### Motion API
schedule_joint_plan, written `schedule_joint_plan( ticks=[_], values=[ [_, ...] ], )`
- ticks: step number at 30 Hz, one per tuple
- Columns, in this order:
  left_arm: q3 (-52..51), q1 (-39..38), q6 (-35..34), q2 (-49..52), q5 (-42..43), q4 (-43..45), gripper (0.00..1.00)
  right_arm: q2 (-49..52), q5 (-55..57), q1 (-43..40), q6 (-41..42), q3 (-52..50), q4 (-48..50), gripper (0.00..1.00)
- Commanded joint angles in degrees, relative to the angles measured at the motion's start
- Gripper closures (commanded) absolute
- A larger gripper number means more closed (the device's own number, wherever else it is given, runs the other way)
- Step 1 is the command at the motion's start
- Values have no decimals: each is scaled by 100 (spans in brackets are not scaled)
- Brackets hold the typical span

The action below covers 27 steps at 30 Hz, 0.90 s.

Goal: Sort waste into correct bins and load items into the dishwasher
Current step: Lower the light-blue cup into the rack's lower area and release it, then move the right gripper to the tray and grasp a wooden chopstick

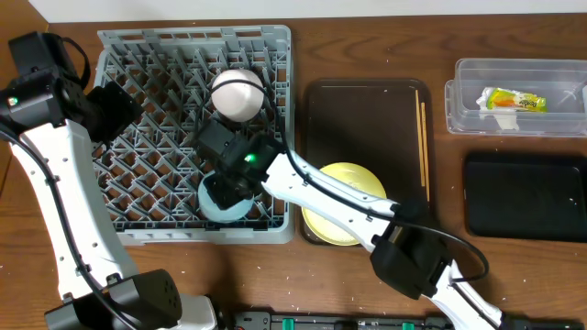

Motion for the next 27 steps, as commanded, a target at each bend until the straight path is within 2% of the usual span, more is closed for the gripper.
schedule_joint_plan(
  ticks=[1, 6, 9, 10, 11, 12, 14, 16, 20, 27],
  values=[
    [46, 20, -52, 15, -48, -2, 2, -17, 444, 15, -223, 20, 153, 82],
    [46, 20, -52, 15, -48, -2, 2, -181, 798, -31, -278, 229, -31, 80],
    [46, 20, -52, 15, -48, -2, 2, -452, 1493, -85, -289, 588, -470, 70],
    [46, 20, -52, 15, -48, -2, 2, -564, 1740, -118, -286, 730, -621, 61],
    [46, 20, -52, 15, -48, -2, 2, -691, 1985, -170, -284, 903, -785, 37],
    [46, 20, -52, 15, -48, -2, 2, -785, 2133, -219, -273, 1014, -892, 20],
    [46, 20, -52, 15, -48, -2, 2, -1073, 2461, -437, -223, 1318, -1233, 2],
    [46, 20, -52, 15, -48, -2, 2, -1333, 2546, -723, -184, 1469, -1528, 1],
    [46, 20, -52, 15, -48, -2, 2, -1932, 2540, -1878, -76, 1493, -2286, 1],
    [46, 20, -52, 15, -48, -2, 2, -2170, 2280, -3493, -81, 1493, -3215, 1]
  ],
)
